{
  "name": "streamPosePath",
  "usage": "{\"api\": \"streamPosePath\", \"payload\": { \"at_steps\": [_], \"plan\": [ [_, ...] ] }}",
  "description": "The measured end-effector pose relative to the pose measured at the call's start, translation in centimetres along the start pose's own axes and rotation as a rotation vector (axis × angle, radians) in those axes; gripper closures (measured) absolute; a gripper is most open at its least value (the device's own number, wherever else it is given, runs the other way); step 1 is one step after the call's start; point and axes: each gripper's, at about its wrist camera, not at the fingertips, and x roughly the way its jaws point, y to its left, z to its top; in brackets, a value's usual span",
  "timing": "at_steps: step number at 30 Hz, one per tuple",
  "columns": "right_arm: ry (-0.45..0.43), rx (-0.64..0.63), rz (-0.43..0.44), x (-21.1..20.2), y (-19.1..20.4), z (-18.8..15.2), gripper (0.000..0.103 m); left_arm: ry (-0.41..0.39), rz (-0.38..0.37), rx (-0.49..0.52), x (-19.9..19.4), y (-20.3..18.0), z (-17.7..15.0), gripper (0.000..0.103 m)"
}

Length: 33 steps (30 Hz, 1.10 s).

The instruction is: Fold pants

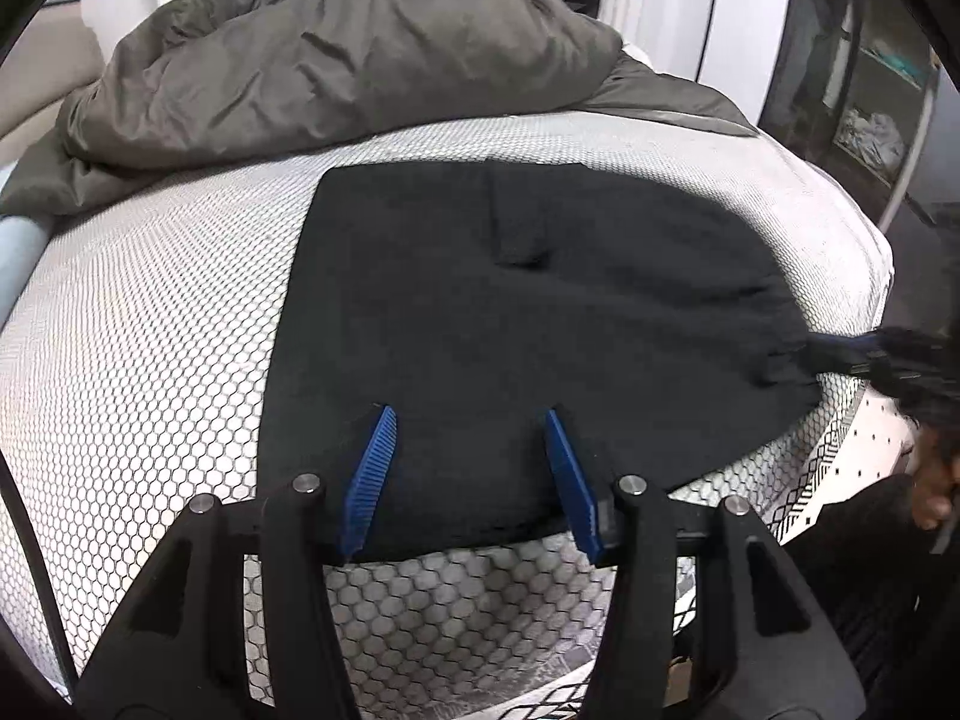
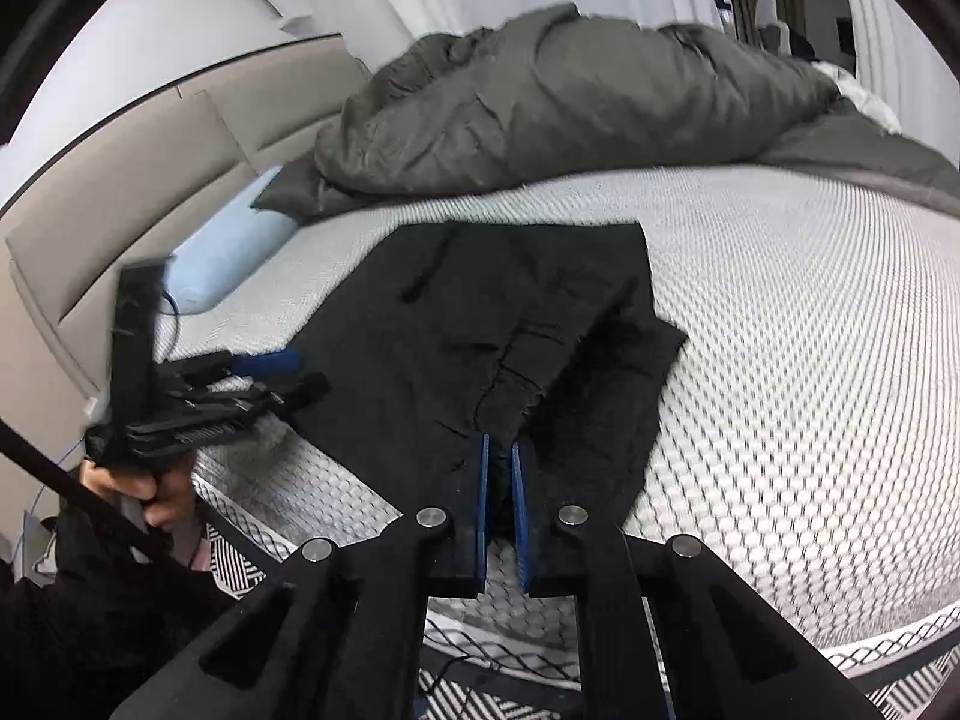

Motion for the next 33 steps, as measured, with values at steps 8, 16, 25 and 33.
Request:
{"api": "streamPosePath", "payload": {
  "at_steps": [8,16,25,33],
  "plan": [
    [-0.103,0.055,-0.019,-0.8,-1.3,2.5,0.054,0.018,0.063,0.098,1.1,-3.1,-0.5,0.054],
    [-0.029,0.191,0.030,4.8,-4.8,5.8,0.054,-0.011,-0.045,0.190,1.9,-8.9,-0.1,0.054],
    [-0.090,0.164,-0.003,5.0,-4.9,6.4,0.080,0.024,-0.020,0.244,4.0,-10.8,-1.4,0.053],
    [-0.100,0.185,-0.085,3.7,-6.3,4.9,0.032,0.010,-0.061,0.196,2.5,-8.9,-0.4,0.052]
  ]
}}
